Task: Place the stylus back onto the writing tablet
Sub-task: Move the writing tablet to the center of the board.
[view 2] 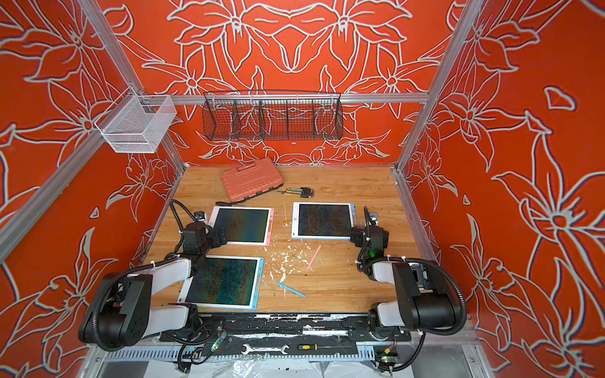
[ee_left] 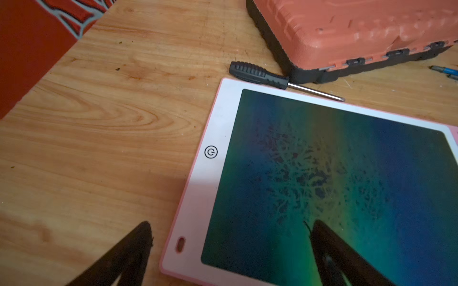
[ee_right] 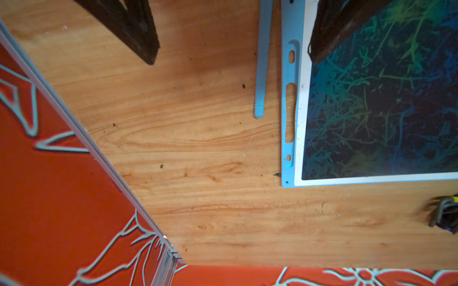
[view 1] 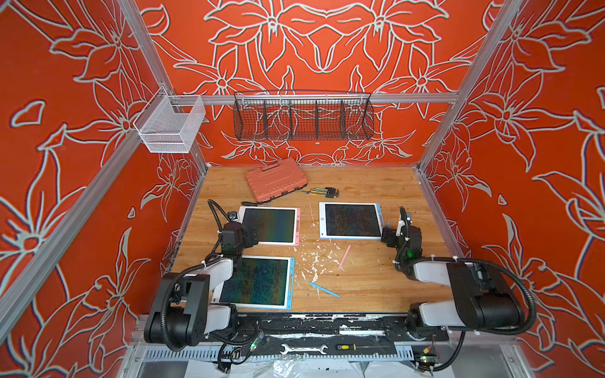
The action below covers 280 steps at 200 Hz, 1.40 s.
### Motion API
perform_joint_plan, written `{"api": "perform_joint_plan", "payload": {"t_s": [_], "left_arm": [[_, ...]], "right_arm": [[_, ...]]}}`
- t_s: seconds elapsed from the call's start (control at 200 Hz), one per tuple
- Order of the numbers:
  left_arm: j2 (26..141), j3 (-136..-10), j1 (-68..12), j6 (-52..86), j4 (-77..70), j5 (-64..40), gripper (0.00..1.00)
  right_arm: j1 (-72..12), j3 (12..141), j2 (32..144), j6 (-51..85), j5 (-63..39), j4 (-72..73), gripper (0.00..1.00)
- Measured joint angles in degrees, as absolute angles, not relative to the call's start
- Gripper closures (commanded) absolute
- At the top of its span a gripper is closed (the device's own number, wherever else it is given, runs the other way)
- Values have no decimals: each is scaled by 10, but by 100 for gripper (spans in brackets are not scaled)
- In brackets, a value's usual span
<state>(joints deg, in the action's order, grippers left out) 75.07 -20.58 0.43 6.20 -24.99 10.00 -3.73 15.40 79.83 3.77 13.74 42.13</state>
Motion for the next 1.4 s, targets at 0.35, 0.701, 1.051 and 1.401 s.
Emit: {"api": "perform_joint_plan", "payload": {"t_s": [0.35, 0.701, 1.051, 1.401], "left_arm": [[758, -207, 4, 59, -272, 107, 3], [759, -208, 4, 58, -280, 109, 3], [759, -208, 4, 58, -280, 109, 3], [759, -208, 4, 58, -280, 109, 3]], "right_arm": [[-39, 162, 805, 29, 149, 453, 3], [-40, 163, 806, 25, 156, 461, 3], [-40, 163, 806, 23, 156, 462, 3], [-40, 163, 806, 22, 156, 462, 3]]}}
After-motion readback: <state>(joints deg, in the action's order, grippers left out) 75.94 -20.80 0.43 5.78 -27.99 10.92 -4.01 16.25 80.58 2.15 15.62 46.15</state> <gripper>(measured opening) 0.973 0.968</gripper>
